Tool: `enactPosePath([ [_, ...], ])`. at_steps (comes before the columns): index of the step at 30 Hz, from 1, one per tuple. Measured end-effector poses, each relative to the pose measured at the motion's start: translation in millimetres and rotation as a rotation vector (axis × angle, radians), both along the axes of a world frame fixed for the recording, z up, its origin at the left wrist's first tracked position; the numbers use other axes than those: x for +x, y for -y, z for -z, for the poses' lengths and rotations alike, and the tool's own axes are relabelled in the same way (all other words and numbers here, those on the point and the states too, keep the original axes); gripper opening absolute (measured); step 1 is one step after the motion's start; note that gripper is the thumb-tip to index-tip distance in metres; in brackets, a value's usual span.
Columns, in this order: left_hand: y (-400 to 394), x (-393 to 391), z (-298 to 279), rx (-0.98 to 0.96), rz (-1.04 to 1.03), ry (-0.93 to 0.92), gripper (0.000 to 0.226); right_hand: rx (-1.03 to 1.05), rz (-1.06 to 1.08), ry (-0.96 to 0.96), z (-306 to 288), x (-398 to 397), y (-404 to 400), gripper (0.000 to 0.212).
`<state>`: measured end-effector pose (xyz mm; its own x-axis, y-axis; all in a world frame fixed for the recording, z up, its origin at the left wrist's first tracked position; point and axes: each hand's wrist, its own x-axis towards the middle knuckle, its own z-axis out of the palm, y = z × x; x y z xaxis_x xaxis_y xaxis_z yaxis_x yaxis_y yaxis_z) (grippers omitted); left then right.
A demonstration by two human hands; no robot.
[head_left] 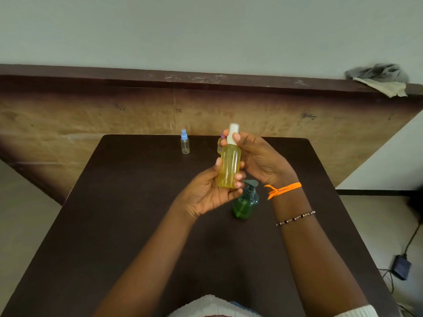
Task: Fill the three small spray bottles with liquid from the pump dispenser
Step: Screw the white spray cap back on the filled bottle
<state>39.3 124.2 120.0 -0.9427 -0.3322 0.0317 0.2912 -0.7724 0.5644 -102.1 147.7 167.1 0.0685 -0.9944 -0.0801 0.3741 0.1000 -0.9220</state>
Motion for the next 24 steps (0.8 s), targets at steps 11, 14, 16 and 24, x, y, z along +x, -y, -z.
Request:
enactPosePath([
  [11, 4.4, 2.6, 3.8, -0.439, -0.258, 0.420, 0.023, 0.026, 0.124, -0.174, 13.9, -3.9, -1.8, 0.029],
  [14, 15.0, 1.8, 11.8, -0.726, -0.391, 0.583, 0.019, -0.012, 0.141, -0.239, 17.2, -5.5, 1.8, 0.029],
  [16, 23.0, -0.5, 19.1, -0.813, -0.448, 0.634, 0.023, -0.007, 0.151, -0.382, 19.9, -3.9, 6.4, 0.027],
  [24, 65.5, -11.4, 42.7, -0.720, -0.519, 0.754, 0.030, 0.048, 0.217, -0.810, 42.8, -6.9, 64.1, 0.024],
])
